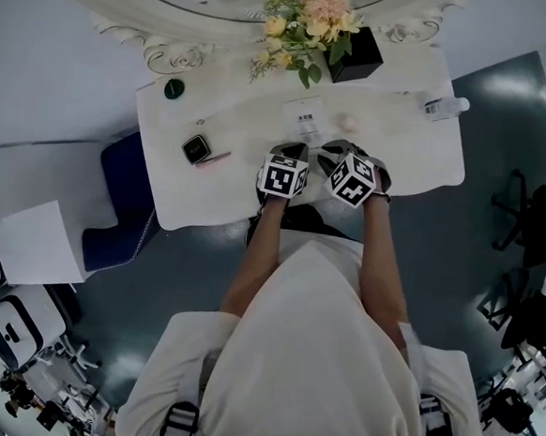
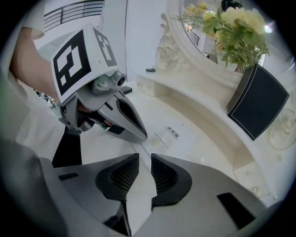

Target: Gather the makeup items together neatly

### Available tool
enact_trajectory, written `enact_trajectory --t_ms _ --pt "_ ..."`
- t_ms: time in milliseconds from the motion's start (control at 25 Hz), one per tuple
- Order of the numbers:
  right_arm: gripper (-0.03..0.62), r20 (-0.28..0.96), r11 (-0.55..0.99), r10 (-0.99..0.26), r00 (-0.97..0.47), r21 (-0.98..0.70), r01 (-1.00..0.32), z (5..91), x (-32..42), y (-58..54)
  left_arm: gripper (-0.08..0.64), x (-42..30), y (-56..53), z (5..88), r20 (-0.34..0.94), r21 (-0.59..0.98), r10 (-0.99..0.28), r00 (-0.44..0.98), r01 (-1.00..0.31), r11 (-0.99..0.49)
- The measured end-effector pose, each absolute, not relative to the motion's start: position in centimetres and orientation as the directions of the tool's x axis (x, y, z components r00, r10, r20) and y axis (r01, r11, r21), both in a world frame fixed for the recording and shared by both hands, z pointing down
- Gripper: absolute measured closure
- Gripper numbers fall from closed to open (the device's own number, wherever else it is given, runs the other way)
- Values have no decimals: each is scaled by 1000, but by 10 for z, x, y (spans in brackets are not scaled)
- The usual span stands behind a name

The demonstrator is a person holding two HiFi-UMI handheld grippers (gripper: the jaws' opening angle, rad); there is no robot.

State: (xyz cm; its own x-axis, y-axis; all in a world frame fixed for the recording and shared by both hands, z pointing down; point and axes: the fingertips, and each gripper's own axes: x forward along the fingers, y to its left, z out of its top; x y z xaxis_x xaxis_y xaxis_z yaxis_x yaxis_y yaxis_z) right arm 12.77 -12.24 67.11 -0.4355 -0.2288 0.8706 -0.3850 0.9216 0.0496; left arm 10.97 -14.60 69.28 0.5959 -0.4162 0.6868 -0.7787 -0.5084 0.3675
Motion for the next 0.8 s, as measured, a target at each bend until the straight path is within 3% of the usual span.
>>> enact_trajectory --t_ms 360,800 --pt "472 764 845 -367 -531 35 -534 638 88 -139 546 64 -140 671 631 337 -501 592 -791 -510" --pt "472 741 930 -244 -625 -3 -366 631 -73 -111 546 -99 -120 645 639 265 -622 453 -888 -375"
